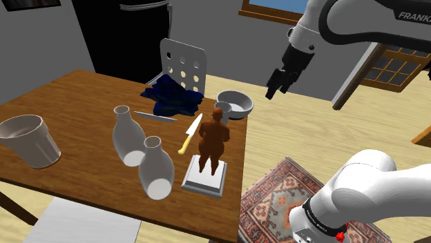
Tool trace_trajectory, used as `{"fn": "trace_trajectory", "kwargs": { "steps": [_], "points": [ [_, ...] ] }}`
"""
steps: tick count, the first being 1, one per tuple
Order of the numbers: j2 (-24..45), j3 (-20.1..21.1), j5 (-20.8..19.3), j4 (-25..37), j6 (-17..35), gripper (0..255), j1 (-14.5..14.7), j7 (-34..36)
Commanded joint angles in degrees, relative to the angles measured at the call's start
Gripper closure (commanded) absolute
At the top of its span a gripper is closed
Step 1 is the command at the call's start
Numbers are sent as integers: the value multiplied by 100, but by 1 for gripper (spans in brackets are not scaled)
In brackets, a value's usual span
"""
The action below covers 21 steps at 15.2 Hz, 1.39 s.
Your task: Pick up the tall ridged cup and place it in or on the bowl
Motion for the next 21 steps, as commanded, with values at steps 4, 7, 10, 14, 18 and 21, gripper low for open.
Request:
{"fn": "trace_trajectory", "kwargs": {
  "steps": [4, 7, 10, 14, 18, 21],
  "points": [
    [656, -65, 4, 112, 424, 0, 16, -101],
    [1337, -128, 22, 293, 805, 0, 36, -205],
    [2036, -185, 57, 542, 1134, 0, 56, -313],
    [2982, -253, 130, 974, 1484, 0, 83, -464],
    [3935, -298, 229, 1519, 1726, 0, 95, -617],
    [4652, -316, 312, 2001, 1835, 0, 92, -729]
  ]
}}
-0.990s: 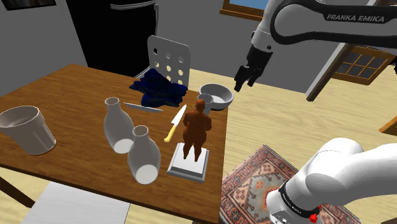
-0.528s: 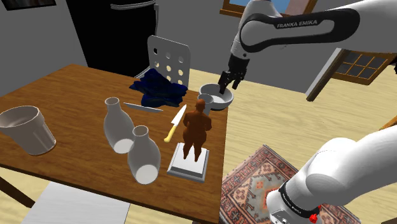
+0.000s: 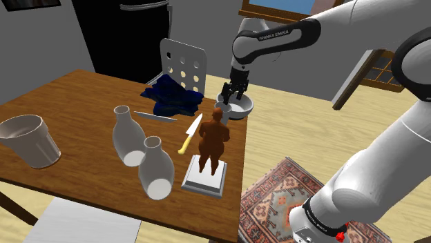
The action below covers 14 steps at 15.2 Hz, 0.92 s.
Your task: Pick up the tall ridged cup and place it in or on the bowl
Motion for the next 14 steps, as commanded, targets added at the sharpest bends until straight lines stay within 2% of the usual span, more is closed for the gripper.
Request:
{"fn": "trace_trajectory", "kwargs": {
  "steps": [1, 8, 14],
  "points": [
    [391, -4, 46, 260, 70, 0, -3, -55],
    [588, 16, 92, -60, 587, 0, 12, -84],
    [606, 18, 96, -84, 629, 0, 13, -87]
  ]
}}
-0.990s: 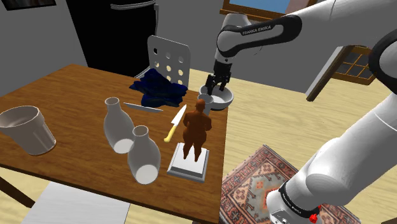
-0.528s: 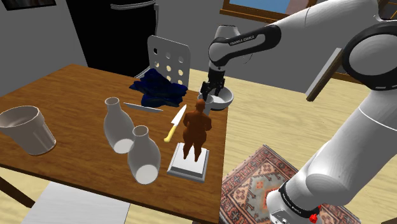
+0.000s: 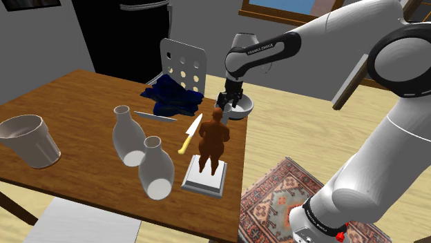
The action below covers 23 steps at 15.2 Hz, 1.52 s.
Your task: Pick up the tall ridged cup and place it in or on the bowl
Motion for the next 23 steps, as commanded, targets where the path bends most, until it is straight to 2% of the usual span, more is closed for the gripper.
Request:
{"fn": "trace_trajectory", "kwargs": {
  "steps": [1, 2, 3, 12, 23],
  "points": [
    [2, 0, 0, 0, 3, 0, 0, 0],
    [2, 0, 0, 0, 3, 0, 0, 0],
    [2, 0, 0, 0, 3, 255, 0, -1],
    [2, 0, 0, 0, 3, 255, 0, 0],
    [-337, -8, -70, 465, -797, 255, -1, 89]
  ]
}}
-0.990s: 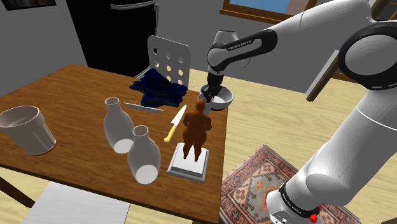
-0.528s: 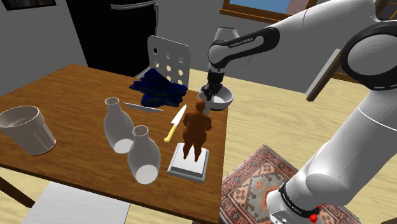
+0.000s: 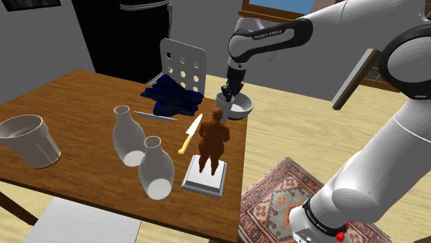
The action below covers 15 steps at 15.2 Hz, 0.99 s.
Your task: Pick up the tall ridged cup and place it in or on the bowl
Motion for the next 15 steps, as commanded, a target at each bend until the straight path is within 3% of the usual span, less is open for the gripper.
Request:
{"fn": "trace_trajectory", "kwargs": {
  "steps": [1, 15],
  "points": [
    [-62, 0, -11, 86, -148, 255, 1, 18],
    [-275, -4, -58, 919, -1191, 255, -3, 105]
  ]
}}
